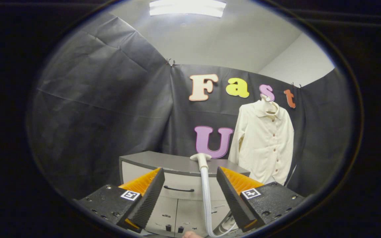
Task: Iron the clothes twice with a garment steamer, once on the left side and once on the right side.
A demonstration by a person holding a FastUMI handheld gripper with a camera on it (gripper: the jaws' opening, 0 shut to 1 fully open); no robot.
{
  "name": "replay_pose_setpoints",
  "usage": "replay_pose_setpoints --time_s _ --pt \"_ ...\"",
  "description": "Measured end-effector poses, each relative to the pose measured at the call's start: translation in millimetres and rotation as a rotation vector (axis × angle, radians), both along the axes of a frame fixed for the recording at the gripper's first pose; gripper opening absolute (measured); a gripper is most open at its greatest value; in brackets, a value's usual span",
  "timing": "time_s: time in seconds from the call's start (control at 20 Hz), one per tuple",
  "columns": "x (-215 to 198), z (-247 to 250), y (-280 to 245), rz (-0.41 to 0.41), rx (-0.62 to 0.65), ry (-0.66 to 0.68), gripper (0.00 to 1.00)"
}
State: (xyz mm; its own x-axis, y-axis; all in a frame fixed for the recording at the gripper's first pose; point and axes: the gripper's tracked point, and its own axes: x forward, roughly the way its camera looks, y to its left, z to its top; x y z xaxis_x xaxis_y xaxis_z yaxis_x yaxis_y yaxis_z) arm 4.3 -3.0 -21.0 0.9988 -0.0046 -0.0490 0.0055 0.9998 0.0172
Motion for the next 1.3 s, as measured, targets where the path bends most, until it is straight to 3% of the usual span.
replay_pose_setpoints --time_s 0.4,1.1,1.3 --pt "20.0 -16.8 -9.4 -0.009 0.026 0.038 0.96" --pt "126.1 -51.2 -22.8 -0.017 0.091 0.165 0.96" --pt "161.4 -58.7 -25.9 -0.029 0.040 0.198 0.96"
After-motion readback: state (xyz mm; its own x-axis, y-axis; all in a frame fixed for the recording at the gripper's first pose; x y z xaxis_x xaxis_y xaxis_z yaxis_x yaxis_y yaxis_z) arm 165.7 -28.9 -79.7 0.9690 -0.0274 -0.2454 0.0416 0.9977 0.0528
